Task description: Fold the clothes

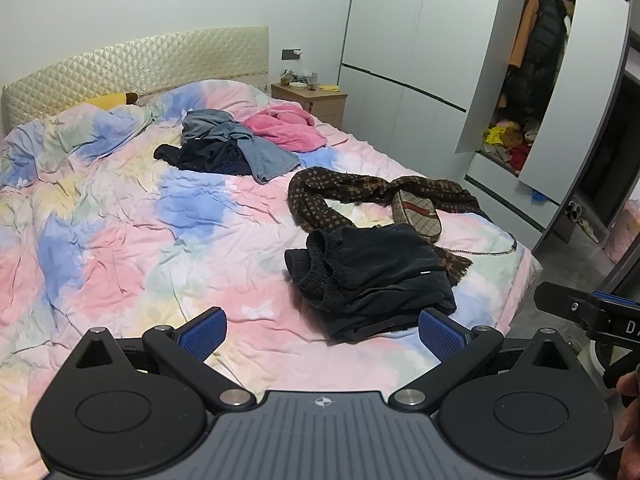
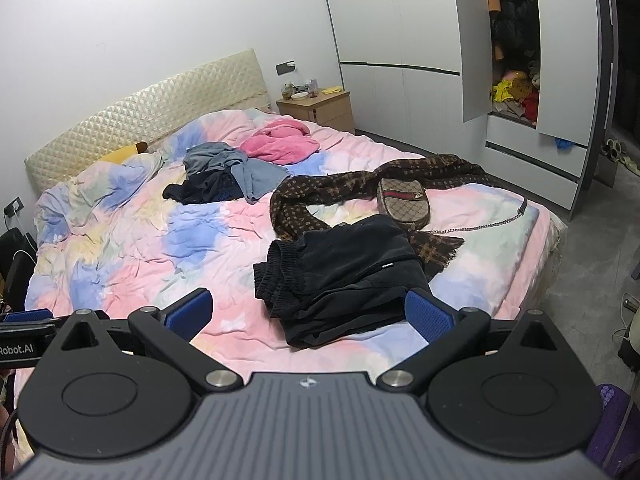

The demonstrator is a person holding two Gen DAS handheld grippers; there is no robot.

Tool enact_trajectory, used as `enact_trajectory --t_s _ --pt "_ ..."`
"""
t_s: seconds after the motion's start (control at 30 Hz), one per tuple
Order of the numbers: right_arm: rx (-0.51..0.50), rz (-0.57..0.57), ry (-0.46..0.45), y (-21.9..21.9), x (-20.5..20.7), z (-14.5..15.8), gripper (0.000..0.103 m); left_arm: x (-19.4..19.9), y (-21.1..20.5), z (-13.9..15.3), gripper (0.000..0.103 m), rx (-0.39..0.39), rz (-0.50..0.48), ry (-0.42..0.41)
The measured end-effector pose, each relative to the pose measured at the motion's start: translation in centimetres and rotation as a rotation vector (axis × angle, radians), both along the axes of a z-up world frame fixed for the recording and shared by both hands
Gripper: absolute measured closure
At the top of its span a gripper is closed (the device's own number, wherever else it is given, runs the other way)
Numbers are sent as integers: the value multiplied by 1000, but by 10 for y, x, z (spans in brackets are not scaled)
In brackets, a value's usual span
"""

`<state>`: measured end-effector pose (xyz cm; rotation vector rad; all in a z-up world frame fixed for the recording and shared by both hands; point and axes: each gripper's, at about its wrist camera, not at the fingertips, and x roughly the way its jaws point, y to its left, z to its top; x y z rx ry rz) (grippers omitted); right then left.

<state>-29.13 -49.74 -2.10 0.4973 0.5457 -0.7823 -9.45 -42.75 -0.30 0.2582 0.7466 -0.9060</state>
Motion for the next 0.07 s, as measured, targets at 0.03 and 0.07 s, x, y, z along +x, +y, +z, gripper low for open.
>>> enact_trajectory --t_s 0.03,0.07 --pt "1 3 0 -1 0 -1 0 0 0 0 0 0 0 -1" --pt "1 7 1 -1 0 -1 0 -1 0 0 0 1 -1 -2"
